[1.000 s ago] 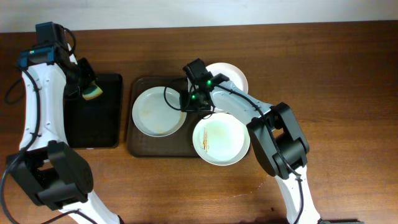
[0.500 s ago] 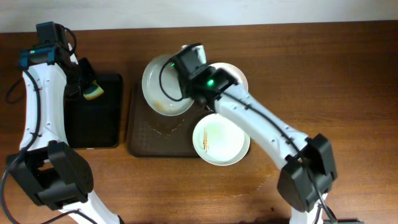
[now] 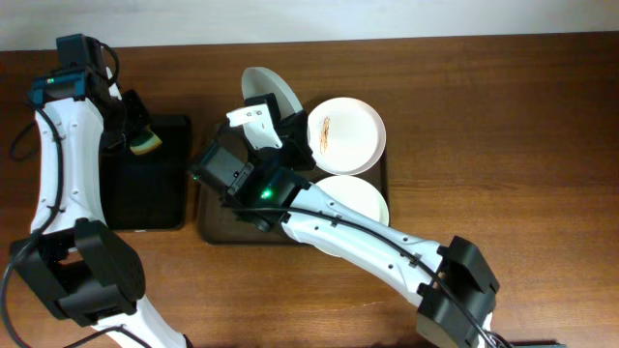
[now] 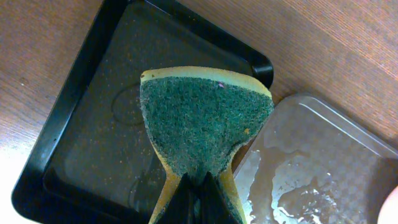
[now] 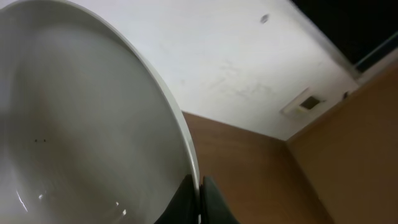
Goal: Clean dirty plates on tray and stack at the side
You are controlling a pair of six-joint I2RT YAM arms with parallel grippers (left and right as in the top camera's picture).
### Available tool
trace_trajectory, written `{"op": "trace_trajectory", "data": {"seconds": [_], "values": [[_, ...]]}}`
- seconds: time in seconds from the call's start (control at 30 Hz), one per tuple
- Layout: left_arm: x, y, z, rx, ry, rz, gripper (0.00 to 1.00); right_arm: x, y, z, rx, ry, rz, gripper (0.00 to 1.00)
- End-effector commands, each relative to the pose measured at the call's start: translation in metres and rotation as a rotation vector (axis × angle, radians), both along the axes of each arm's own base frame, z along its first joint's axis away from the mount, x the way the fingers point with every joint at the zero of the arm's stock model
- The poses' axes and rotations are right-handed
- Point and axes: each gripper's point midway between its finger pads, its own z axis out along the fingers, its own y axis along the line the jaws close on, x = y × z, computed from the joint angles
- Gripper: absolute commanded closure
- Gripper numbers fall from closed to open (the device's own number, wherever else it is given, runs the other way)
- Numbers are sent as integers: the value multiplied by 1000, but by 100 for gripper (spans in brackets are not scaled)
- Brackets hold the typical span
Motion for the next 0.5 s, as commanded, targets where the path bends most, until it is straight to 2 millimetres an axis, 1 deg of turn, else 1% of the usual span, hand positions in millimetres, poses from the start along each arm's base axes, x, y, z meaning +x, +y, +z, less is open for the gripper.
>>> {"op": "trace_trajectory", "data": {"seconds": [0.0, 0.07, 0.1, 0.17, 0.23, 0.27, 0.3, 0.33, 0.37, 0.43, 0.47], "values": [[1, -2, 6, -7, -19, -4, 99, -9, -2, 18, -27, -91, -48, 96], [1, -2, 6, -7, -19, -4, 100, -7, 1, 13, -13, -68, -30, 96], [1, -2, 6, -7, -19, -4, 100, -5, 5, 7, 9, -33, -1, 96], [1, -2, 6, -6, -19, -5, 100, 0, 15, -15, 66, 87, 81, 96], [1, -2, 6, -7, -18, -5, 99, 4, 21, -41, 140, 247, 166, 96], [1, -2, 6, -7, -18, -5, 99, 8, 19, -61, 219, 388, 219, 96], [1, -2, 6, -7, -18, -6, 99, 10, 15, -68, 265, 451, 238, 96], [1, -2, 6, -7, -18, -6, 99, 11, 9, -72, 319, 510, 256, 96], [1, -2, 6, -6, -18, -6, 99, 16, -5, -73, 411, 585, 269, 96], [2, -2, 6, -6, -19, -6, 99, 30, -43, -70, 564, 663, 249, 96], [2, -2, 6, -6, -19, -6, 99, 38, -66, -69, 616, 676, 217, 96]]}}
